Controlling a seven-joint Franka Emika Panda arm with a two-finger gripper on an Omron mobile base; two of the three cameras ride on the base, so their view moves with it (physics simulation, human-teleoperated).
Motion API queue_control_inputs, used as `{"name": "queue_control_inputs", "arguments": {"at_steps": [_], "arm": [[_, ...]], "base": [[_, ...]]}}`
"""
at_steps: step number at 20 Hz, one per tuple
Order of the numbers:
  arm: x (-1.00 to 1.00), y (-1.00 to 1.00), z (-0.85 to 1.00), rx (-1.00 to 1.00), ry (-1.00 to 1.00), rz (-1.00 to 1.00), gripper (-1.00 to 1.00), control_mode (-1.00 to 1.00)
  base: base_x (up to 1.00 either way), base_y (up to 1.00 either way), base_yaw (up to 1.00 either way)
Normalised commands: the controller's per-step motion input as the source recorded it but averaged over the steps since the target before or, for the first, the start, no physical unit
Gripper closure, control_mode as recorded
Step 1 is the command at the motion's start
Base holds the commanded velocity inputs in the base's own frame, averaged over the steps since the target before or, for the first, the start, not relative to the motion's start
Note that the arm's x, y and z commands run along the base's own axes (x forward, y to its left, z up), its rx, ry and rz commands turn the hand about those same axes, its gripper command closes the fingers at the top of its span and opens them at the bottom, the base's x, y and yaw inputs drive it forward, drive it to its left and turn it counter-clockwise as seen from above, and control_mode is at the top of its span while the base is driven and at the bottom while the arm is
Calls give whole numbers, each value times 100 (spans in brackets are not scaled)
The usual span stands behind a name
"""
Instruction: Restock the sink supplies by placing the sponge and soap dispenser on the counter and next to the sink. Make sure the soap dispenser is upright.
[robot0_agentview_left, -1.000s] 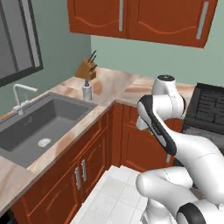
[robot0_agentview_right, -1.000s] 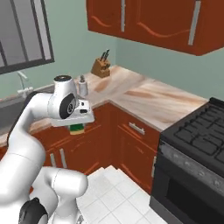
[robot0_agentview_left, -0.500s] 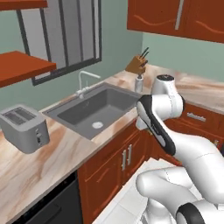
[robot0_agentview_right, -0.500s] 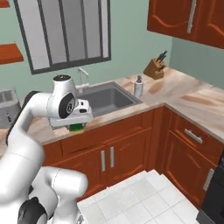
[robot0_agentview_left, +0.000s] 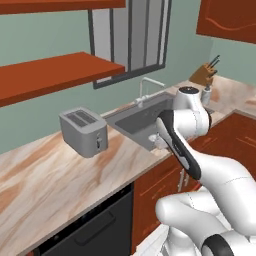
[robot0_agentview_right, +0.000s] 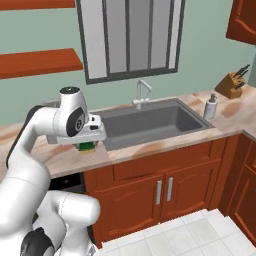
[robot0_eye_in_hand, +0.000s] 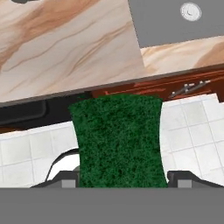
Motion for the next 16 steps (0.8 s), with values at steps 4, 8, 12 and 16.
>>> {"name": "queue_control_inputs", "arguments": {"at_steps": [4,8,12,16], "arm": [[29,0,-4,1,0,8,100,-100],[55,0,-24,1,0,13,100,-100],[35,3,-40,0,0,10,100,-100],[38,20,-46,0,0,7,100,-100]], "base": [[22,12,12],[0,0,0],[0,0,0],[0,0,0]]}}
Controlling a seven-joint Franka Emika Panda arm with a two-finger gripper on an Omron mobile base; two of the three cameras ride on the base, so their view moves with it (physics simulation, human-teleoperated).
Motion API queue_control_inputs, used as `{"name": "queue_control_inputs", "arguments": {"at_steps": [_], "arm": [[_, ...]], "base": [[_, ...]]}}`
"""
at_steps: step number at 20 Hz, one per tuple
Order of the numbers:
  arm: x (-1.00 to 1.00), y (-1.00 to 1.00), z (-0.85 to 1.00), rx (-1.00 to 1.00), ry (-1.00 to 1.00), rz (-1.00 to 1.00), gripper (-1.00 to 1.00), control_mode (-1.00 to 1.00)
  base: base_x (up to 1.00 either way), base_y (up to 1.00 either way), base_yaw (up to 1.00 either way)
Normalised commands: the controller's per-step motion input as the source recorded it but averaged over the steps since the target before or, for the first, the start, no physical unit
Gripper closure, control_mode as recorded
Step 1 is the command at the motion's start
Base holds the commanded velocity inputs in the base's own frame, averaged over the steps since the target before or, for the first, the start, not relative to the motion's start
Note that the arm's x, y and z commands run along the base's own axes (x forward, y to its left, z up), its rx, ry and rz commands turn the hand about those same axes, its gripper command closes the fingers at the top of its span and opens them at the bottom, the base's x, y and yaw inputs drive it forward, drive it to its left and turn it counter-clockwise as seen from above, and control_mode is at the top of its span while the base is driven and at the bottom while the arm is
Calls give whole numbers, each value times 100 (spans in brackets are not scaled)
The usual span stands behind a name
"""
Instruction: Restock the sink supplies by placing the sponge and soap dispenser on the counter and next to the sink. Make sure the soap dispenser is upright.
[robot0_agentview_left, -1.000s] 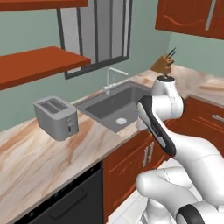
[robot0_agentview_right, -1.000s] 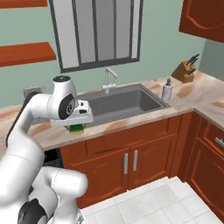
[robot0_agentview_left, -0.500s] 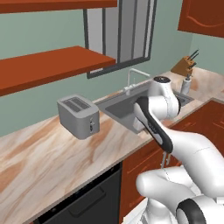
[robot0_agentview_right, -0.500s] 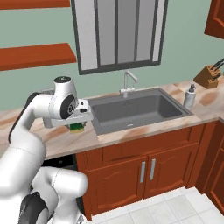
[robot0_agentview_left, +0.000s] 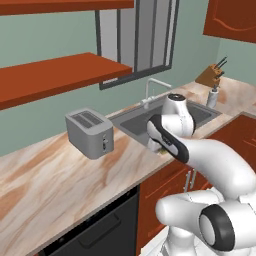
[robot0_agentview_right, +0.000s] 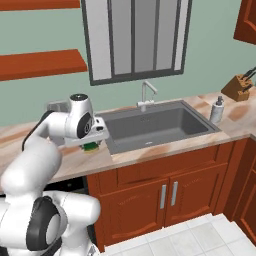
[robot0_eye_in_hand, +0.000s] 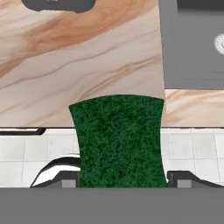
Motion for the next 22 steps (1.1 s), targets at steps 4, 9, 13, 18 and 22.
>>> {"name": "queue_control_inputs", "arguments": {"at_steps": [4,9,13,18,22], "arm": [[45,21,-49,0,0,6,100,-100],[55,3,-37,0,0,1,100,-100],[39,0,-30,0,0,0,100,-100],[43,7,-16,0,0,0,100,-100],[34,4,-23,0,0,0,100,-100]], "base": [[0,0,0],[0,0,0],[0,0,0],[0,0,0],[0,0,0]]}}
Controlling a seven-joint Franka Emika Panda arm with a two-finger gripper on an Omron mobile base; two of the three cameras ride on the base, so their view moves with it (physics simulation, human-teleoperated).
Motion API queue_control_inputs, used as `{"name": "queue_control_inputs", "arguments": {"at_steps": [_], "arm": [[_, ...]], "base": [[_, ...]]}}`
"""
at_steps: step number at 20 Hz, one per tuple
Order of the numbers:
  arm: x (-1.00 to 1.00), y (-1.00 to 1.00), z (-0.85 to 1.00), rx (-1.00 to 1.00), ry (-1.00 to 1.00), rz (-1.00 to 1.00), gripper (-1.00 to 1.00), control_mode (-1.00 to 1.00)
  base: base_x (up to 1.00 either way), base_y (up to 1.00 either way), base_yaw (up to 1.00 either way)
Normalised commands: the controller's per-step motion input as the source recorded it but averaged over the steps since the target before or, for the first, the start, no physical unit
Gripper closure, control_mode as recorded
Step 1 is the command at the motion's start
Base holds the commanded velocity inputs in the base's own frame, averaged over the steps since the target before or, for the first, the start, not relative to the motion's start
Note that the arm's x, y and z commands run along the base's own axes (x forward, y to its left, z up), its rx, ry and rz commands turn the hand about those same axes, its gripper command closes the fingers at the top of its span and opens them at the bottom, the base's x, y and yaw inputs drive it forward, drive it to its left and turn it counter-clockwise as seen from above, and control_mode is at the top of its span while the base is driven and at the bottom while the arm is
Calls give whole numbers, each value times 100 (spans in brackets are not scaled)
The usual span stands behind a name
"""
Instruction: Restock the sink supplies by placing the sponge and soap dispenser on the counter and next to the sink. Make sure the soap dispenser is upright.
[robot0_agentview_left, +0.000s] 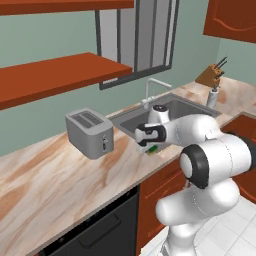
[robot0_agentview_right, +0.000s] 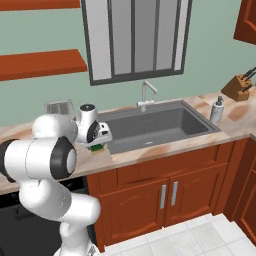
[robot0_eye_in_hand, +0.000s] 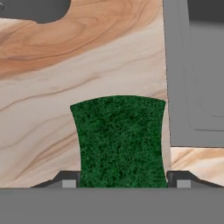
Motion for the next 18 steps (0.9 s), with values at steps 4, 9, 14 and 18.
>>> {"name": "queue_control_inputs", "arguments": {"at_steps": [4,9,14,18], "arm": [[23,1,-31,0,0,0,100,-100],[26,0,-31,0,0,0,100,-100],[17,8,-37,0,0,0,100,-100],[6,15,-28,0,0,0,100,-100]], "base": [[0,0,0],[0,0,0],[0,0,0],[0,0,0]]}}
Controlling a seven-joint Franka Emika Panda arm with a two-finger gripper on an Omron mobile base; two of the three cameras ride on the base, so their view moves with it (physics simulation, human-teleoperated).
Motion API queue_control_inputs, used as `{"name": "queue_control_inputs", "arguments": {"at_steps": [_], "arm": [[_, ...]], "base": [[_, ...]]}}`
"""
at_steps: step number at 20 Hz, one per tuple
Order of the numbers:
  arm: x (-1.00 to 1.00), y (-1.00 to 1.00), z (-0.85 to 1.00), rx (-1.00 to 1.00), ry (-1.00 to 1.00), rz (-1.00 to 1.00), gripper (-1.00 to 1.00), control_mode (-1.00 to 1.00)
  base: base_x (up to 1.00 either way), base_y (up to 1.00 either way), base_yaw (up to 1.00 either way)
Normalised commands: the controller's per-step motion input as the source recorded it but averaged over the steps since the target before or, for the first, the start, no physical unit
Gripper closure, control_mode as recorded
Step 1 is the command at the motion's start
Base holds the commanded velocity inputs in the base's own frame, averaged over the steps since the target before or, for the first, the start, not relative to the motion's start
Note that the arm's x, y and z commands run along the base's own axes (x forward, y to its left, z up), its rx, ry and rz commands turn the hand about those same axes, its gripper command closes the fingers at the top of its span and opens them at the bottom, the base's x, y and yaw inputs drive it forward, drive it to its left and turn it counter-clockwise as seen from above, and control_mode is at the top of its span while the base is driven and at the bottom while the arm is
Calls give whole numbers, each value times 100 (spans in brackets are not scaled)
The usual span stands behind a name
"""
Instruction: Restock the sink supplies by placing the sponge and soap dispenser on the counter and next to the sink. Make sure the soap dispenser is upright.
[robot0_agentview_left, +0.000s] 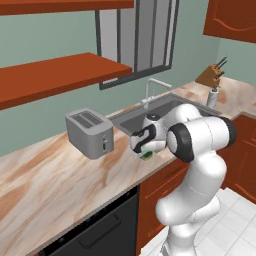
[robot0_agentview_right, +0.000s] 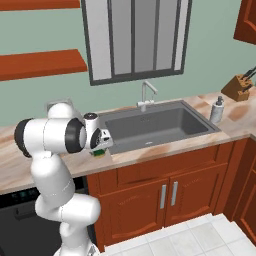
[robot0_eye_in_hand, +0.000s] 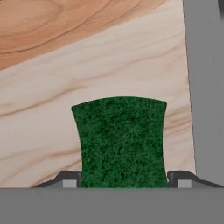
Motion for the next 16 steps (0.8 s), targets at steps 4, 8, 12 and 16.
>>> {"name": "queue_control_inputs", "arguments": {"at_steps": [4,8,12,16], "arm": [[1,17,-18,0,0,0,-100,-100],[0,1,-3,0,-3,0,-100,-100],[0,2,16,0,-6,0,-100,-100],[-5,1,48,0,-4,0,-100,-100]], "base": [[0,0,0],[0,0,0],[0,0,0],[0,0,0]]}}
